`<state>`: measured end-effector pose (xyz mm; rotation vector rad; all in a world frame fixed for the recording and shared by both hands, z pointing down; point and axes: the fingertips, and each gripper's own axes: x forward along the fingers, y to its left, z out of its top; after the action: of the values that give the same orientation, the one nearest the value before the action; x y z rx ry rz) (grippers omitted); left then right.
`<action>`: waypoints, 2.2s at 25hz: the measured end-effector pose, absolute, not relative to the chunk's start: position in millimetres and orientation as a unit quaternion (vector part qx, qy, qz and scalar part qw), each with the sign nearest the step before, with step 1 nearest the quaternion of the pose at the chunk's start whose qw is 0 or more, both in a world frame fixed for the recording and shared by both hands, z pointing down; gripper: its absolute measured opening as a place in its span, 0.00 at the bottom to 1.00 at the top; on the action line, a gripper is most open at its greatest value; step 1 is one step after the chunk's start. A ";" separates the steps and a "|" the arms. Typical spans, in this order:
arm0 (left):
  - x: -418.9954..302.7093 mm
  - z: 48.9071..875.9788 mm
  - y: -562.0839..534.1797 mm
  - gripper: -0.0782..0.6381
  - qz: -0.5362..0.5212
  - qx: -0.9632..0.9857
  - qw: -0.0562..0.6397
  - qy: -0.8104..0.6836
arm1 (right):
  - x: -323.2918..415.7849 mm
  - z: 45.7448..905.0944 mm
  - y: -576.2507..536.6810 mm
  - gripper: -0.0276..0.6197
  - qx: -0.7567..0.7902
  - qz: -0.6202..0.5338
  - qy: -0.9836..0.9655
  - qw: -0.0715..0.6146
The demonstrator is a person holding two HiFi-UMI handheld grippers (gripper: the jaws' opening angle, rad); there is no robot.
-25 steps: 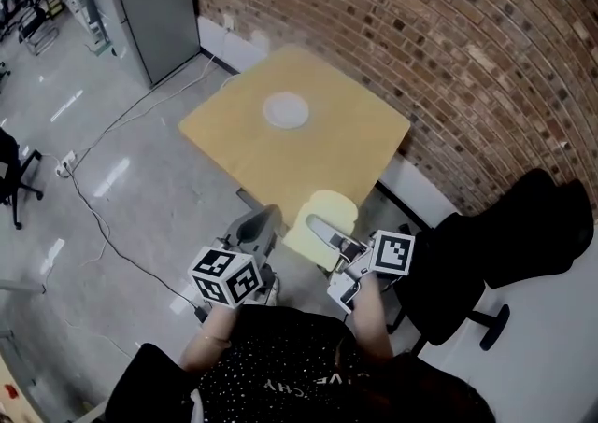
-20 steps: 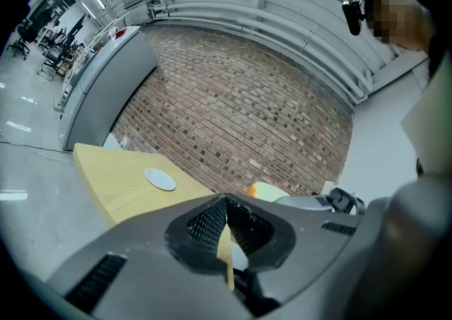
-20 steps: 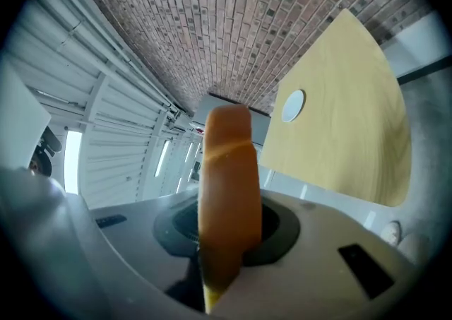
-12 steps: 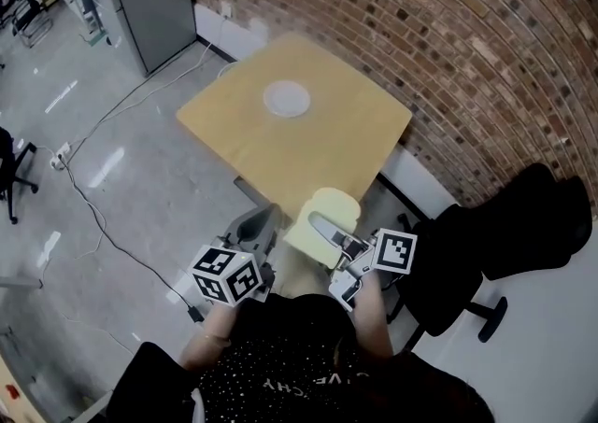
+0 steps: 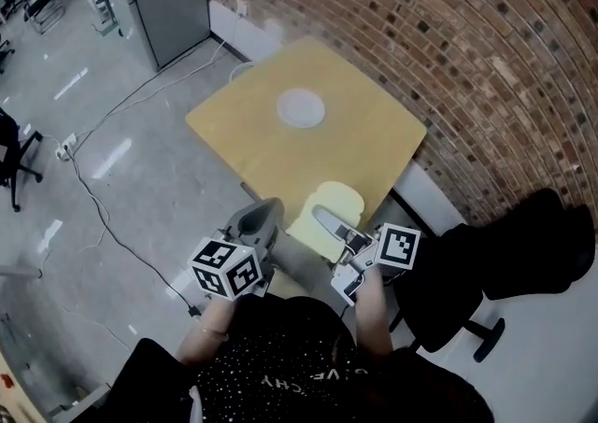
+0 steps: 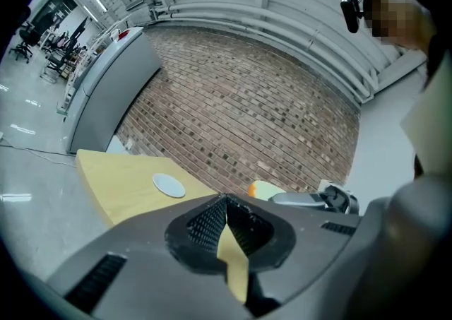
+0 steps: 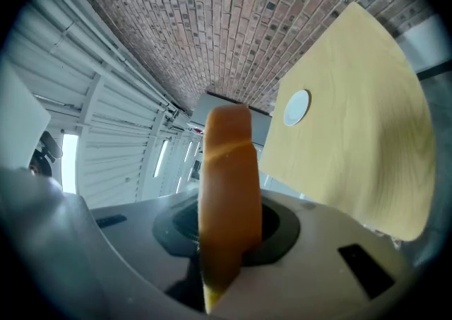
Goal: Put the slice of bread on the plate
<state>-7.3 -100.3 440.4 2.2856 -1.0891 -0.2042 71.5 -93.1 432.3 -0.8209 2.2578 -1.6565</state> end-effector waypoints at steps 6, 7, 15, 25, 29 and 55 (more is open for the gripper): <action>-26.7 447.0 -167.9 0.12 -0.067 0.854 0.304 -0.416 | 53.5 442.1 -159.7 0.19 -0.276 -0.579 0.759 0.111; -27.5 448.2 -180.9 0.12 -0.064 0.855 0.307 -0.413 | 53.0 443.0 -173.2 0.19 -0.280 -0.581 0.756 0.112; -35.0 470.5 -297.6 0.12 -0.031 0.856 0.336 -0.391 | 58.6 467.8 -288.9 0.19 -0.319 -0.601 0.723 0.120; -52.8 499.6 -387.4 0.12 -0.004 0.857 0.369 -0.359 | 57.2 543.1 -439.0 0.19 -0.359 -0.605 0.710 -0.012; -70.4 509.7 -395.1 0.12 0.003 0.856 0.387 -0.343 | 45.8 578.7 -472.7 0.19 -0.353 -0.630 0.689 -0.063; -67.0 491.8 -410.3 0.12 -0.008 0.869 0.394 -0.299 | 82.2 606.0 -464.3 0.56 -0.450 -0.549 0.660 -0.245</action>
<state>-67.0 -410.3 491.8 2.2051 -0.7577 -0.0196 82.2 -464.3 606.0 -1.6880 2.4755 -2.0592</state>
